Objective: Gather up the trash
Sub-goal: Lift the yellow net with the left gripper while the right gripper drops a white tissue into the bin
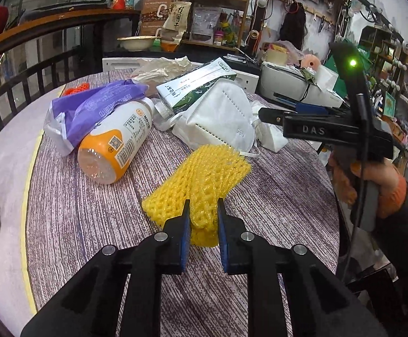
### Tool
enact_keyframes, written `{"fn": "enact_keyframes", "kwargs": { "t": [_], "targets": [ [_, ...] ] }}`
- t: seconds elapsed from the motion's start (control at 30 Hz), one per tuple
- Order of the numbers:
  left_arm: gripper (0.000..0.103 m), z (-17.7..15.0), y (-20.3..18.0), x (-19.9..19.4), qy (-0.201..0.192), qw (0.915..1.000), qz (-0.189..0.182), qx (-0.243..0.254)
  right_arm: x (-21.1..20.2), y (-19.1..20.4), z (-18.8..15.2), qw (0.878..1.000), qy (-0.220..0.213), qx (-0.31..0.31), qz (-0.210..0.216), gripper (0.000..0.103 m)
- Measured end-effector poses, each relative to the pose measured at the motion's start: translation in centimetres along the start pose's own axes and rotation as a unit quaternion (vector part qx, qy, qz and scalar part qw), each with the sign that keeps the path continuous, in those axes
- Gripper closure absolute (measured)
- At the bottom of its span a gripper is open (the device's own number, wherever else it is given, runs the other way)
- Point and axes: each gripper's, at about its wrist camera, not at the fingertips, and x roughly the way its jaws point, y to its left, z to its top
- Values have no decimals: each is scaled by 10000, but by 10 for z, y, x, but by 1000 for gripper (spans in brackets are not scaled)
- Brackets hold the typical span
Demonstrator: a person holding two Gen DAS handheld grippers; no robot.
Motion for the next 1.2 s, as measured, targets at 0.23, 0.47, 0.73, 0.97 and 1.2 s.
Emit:
{"fn": "enact_keyframes", "kwargs": {
  "t": [0.23,0.47,0.73,0.97,1.2],
  "targets": [
    [86,-4,2,1,-46,10000,-83,-25,34,-34,3,9947,435,928,51,27],
    [86,-4,4,4,-30,9999,-111,-48,66,-30,-1,9880,908,1148,495,53],
    [86,-7,3,5,-14,9999,-93,-39,44,-43,-10,9891,705,1242,359,93],
    [86,-7,-10,3,-24,9999,-107,102,-9,-69,-25,9917,185,1269,-45,95],
    [86,-1,-38,-2,-74,9989,-275,381,-62,-91,-51,9913,-111,1261,-349,95]
  ]
}}
